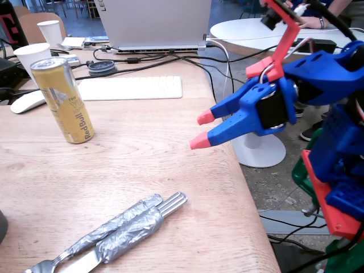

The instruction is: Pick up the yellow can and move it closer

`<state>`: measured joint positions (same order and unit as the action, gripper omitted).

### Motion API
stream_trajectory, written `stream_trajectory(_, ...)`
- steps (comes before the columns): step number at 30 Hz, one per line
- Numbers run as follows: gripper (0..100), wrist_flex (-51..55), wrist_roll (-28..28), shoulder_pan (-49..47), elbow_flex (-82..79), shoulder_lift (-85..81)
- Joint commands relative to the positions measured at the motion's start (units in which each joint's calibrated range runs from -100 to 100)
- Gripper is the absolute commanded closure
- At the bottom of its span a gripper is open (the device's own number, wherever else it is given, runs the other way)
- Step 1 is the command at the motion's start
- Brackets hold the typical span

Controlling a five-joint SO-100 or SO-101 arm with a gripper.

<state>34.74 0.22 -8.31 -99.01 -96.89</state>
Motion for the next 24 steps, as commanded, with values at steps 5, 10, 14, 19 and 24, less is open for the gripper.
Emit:
stream_trajectory(5, 71, 0.23, -0.20, -1.67, -0.52, -0.45)
stream_trajectory(10, 71, 0.32, 0.24, -0.99, -0.52, -0.37)
stream_trajectory(14, 71, 0.89, -0.29, -1.50, 0.05, -0.28)
stream_trajectory(19, 70, 14.19, -0.39, -1.50, 10.81, -0.20)
stream_trajectory(24, 70, 21.83, -0.44, -1.50, 19.30, 8.38)
